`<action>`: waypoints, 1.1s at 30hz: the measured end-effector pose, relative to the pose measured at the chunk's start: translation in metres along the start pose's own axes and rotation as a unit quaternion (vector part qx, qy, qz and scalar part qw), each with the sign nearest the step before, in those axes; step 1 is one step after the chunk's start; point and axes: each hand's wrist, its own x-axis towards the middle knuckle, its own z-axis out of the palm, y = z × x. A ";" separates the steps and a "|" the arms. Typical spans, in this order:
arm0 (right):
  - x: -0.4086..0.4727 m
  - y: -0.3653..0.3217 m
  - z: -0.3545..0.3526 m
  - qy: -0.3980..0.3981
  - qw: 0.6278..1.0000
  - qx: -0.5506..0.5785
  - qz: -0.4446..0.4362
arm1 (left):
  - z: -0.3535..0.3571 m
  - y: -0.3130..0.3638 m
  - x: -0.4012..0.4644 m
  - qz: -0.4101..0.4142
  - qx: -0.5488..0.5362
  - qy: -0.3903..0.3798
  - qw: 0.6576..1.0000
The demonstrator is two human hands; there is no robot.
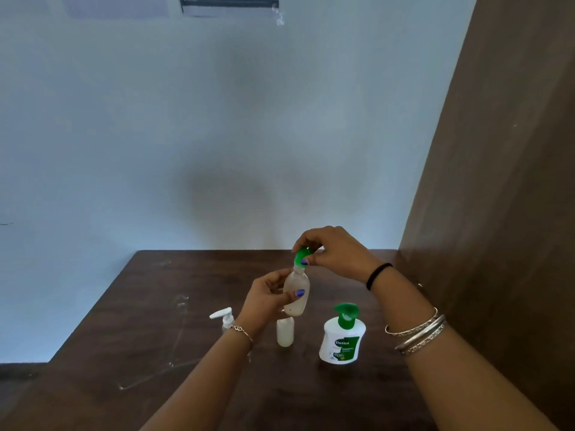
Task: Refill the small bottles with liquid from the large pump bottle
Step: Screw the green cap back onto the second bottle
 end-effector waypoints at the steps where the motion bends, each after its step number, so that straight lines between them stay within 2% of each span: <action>1: 0.002 -0.002 0.002 -0.014 1.000 -0.008 -0.006 | -0.002 0.000 -0.001 0.000 0.003 0.003 1.000; 5: 0.005 -0.004 0.011 -0.070 0.997 -0.031 -0.022 | -0.010 0.000 -0.007 0.000 0.016 0.004 1.000; 9: 0.007 -0.006 0.014 -0.082 0.995 -0.043 -0.022 | -0.013 -0.002 -0.011 -0.005 0.026 0.004 1.000; 14: 0.011 -0.013 0.022 -0.073 0.987 -0.123 0.072 | -0.013 -0.004 -0.011 -0.003 0.051 0.004 0.999; 16: 0.011 -0.012 0.018 -0.072 0.990 -0.083 0.093 | -0.014 -0.001 -0.010 0.000 0.057 0.006 0.998; 19: 0.009 -0.014 0.005 -0.117 0.992 -0.020 0.047 | -0.019 0.000 -0.008 -0.004 0.057 0.007 0.998; 22: 0.011 -0.017 0.004 -0.118 0.992 -0.043 0.008 | -0.021 -0.001 -0.007 -0.004 0.064 0.002 0.998; 27: 0.015 -0.012 0.016 -0.104 0.989 -0.086 0.062 | -0.021 -0.007 -0.011 -0.013 0.036 0.002 0.999; 30: 0.011 -0.013 0.014 -0.135 0.988 -0.077 0.012 | -0.022 -0.008 -0.010 -0.003 0.046 -0.004 0.999; 33: 0.012 -0.018 0.015 -0.159 0.979 -0.121 -0.030 | -0.021 -0.004 -0.011 0.009 0.056 -0.014 0.998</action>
